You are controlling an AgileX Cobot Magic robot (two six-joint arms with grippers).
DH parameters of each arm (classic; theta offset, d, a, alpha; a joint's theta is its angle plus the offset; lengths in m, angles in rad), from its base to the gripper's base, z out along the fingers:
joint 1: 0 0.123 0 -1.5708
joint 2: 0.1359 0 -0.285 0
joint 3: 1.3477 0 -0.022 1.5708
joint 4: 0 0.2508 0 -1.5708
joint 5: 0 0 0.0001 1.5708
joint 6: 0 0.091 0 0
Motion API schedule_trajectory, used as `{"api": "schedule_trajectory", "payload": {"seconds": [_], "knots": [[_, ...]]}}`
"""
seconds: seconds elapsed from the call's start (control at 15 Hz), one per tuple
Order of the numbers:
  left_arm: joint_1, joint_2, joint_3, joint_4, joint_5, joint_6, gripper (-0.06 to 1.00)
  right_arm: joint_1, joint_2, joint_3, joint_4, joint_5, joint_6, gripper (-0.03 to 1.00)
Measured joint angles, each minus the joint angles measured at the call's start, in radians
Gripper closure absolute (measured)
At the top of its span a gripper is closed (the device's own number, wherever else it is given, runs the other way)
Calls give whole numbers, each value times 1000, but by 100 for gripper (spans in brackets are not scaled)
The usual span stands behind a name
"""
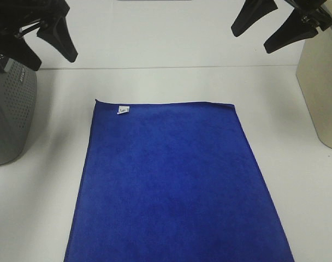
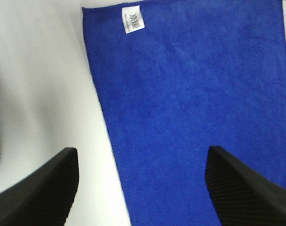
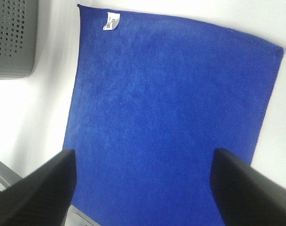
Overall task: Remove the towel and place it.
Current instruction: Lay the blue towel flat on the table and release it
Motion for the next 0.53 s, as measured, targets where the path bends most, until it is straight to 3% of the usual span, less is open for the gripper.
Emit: {"api": "schedule_trajectory", "payload": {"seconds": [0.13,0.27,0.53], "knots": [[0,79,-104,-70,24,-2,25,-1,0,-1,-6,-19,43,20],[0,142,-180,-109,44,-4,25,-1,4,-3,-79,-74,133,20],[0,240,-247,-137,44,-8,25,-5,75,-8,-141,-26,95,20]]}}
